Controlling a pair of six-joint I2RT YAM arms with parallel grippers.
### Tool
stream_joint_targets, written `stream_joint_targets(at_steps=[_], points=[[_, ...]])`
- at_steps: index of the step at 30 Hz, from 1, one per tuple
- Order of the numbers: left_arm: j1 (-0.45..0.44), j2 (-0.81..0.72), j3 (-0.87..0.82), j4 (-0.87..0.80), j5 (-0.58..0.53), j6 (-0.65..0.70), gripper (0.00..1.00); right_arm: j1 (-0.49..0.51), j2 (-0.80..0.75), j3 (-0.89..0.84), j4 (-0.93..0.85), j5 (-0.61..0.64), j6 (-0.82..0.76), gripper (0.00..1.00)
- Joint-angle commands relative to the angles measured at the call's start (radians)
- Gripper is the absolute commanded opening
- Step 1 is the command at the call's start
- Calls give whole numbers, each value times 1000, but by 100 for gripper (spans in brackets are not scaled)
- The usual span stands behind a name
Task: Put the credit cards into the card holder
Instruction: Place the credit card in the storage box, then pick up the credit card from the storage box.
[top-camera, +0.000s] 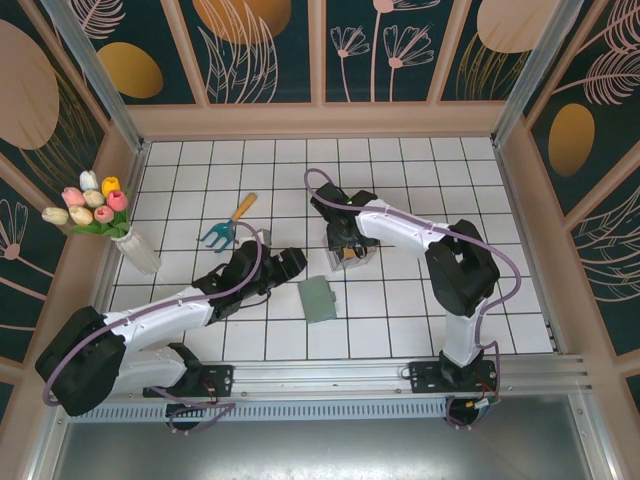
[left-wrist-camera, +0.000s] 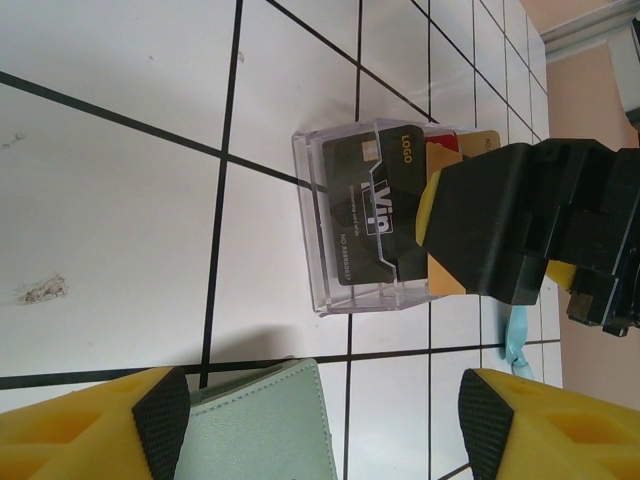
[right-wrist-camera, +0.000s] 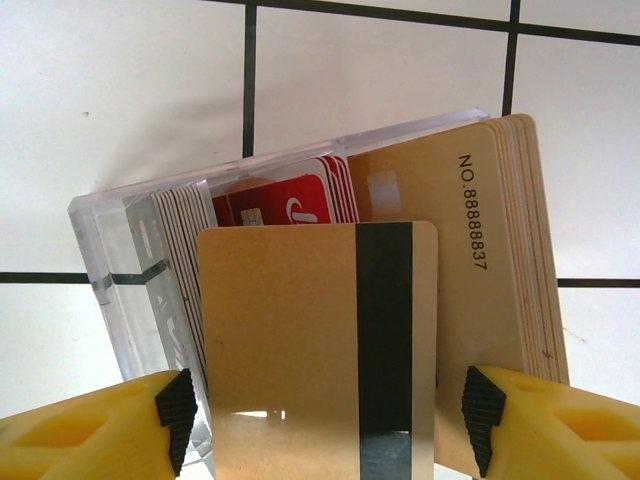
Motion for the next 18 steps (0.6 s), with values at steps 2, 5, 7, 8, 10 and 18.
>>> stream_joint_targets(at_steps=[2, 5, 7, 8, 10, 18], points=[[-4, 0, 37, -10, -18, -1, 74, -5, -27, 0, -10, -28, -17, 74], [-5, 6, 46, -13, -13, 3, 74, -26, -29, -27, 7, -53, -12, 74], [-5, 8, 48, -16, -9, 5, 74, -33, -36, -46, 32, -79, -18, 74], [-5, 10, 52, -15, -7, 5, 74, -38, -39, -55, 48, -102, -21, 74], [-4, 13, 53, -15, -7, 5, 74, -44, -46, -71, 74, -138, -22, 73], [-5, 20, 64, -25, -2, 11, 74, -53, -71, -68, 77, -147, -11, 64]])
